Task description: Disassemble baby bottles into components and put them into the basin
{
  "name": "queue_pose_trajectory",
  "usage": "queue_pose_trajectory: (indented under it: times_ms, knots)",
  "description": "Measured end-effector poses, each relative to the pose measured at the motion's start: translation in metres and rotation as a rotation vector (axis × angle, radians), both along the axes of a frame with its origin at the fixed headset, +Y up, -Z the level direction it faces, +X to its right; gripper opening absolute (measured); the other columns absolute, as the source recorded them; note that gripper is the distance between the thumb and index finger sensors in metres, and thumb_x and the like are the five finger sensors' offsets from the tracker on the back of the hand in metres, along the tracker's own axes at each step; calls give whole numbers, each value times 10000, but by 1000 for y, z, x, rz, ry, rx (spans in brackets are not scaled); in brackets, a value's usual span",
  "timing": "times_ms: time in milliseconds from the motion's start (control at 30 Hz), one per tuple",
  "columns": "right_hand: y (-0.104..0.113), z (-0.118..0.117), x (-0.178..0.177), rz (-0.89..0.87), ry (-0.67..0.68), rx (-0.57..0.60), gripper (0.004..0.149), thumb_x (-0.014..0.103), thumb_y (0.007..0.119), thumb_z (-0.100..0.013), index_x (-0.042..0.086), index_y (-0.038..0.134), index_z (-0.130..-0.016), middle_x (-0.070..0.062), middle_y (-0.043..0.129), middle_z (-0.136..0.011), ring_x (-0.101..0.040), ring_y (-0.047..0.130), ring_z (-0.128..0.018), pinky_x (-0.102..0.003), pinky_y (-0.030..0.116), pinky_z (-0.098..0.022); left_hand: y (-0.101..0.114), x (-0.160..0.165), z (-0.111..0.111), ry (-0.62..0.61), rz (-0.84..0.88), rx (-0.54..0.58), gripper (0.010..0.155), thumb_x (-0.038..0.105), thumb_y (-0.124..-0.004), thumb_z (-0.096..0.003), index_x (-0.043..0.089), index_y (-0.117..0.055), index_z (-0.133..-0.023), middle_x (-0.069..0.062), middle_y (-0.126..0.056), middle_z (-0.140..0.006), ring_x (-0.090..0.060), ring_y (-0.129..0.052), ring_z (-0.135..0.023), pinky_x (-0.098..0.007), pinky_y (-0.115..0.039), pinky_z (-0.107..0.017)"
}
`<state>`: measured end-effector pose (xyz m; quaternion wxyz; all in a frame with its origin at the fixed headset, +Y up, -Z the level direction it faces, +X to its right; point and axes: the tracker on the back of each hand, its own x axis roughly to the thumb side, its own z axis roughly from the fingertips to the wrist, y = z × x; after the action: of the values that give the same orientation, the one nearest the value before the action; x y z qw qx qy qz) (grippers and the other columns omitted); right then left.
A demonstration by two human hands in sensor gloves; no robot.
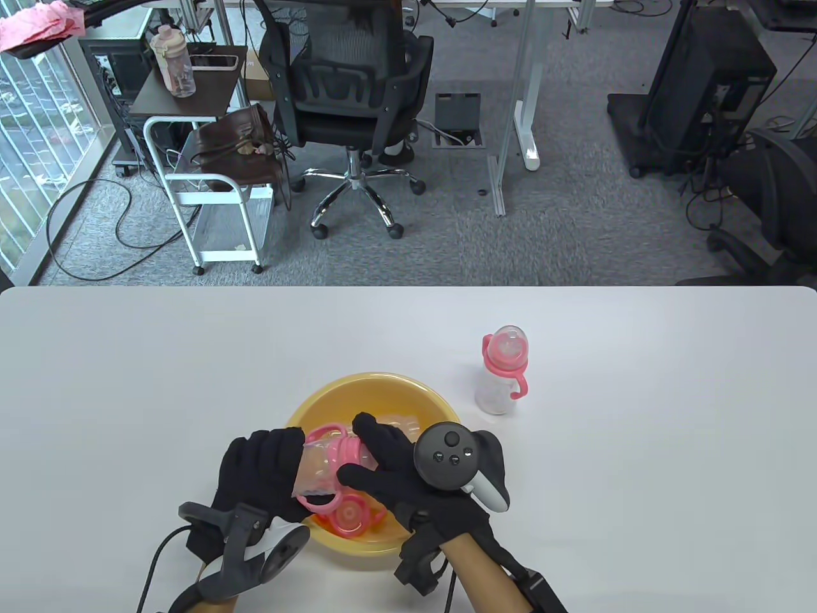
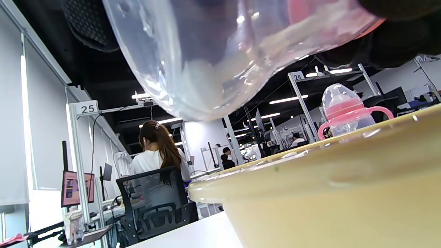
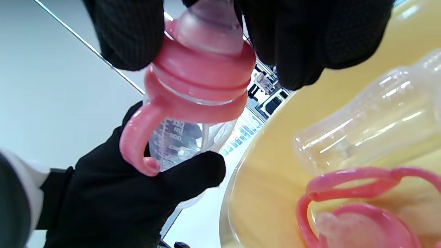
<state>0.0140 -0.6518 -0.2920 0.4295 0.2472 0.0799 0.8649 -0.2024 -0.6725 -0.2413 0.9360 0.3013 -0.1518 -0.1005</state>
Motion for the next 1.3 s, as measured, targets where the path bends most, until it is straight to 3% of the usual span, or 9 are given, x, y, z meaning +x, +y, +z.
queue_pose_trajectory:
  times_ms: [167,600,733,833,900,1000,1133,1300]
  knots:
    - [1,-2,1,-55,43,-6,764,430,785,-538,56,493,-1137,-360,622,-1041,-477,910,-680,-542,811,-497,-1,-1,-1,-5,22,-22,977,769,-648,-290,135,-607,-1032,-97,-851,-935,-299,-955,-833,-549,-757,-662]
    - [1,-5,5,-266,95,0,593,284,783,-576,141,554,-1104,-300,511,-1127,-626,684,-898,-711,622,-651,0,-4,-2,-3,36,-20,977,769,-649,-290,134,-610,-1031,-99,-853,-933,-301,-957,-828,-550,-758,-659]
    - [-2,-5,5,-247,84,2,636,314,791,-577,126,518,-1119,-307,500,-1127,-610,689,-898,-698,631,-651,0,-4,-2,-1,36,-21,977,769,-650,-290,132,-612,-1030,-100,-855,-931,-302,-957,-828,-550,-758,-659]
    - [-3,-4,3,-144,63,-4,787,404,800,-555,76,412,-1156,-336,467,-1124,-592,718,-882,-680,652,-641,0,-2,-2,-4,23,-17,978,770,-653,-291,131,-613,-1030,-99,-853,-933,-304,-955,-828,-550,-755,-661]
    - [-3,-3,2,-94,33,51,811,434,805,-541,73,420,-1157,-341,473,-1123,-604,710,-884,-690,641,-643,-1,-1,-2,-2,12,-17,979,771,-652,-291,130,-612,-1031,-99,-854,-932,-302,-955,-828,-550,-755,-661]
    - [-2,-3,1,-16,35,45,829,481,787,-533,86,418,-1163,-349,500,-1114,-593,743,-866,-678,668,-631,-1,-1,-2,-3,8,-23,979,770,-654,-290,132,-611,-1031,-97,-852,-934,-303,-953,-830,-551,-753,-662]
    - [-2,-4,2,-76,54,43,776,443,794,-539,73,478,-1144,-326,615,-1064,-548,822,-812,-639,730,-594,-1,-1,-2,-1,12,-27,979,770,-651,-292,132,-607,-1032,-98,-849,-936,-301,-952,-832,-549,-754,-663]
    - [-1,-5,4,-125,92,59,744,390,810,-543,87,484,-1139,-320,578,-1083,-549,800,-819,-631,719,-604,-1,-2,-2,-2,39,-33,979,769,-648,-293,131,-603,-1033,-99,-847,-937,-302,-949,-835,-550,-753,-663]
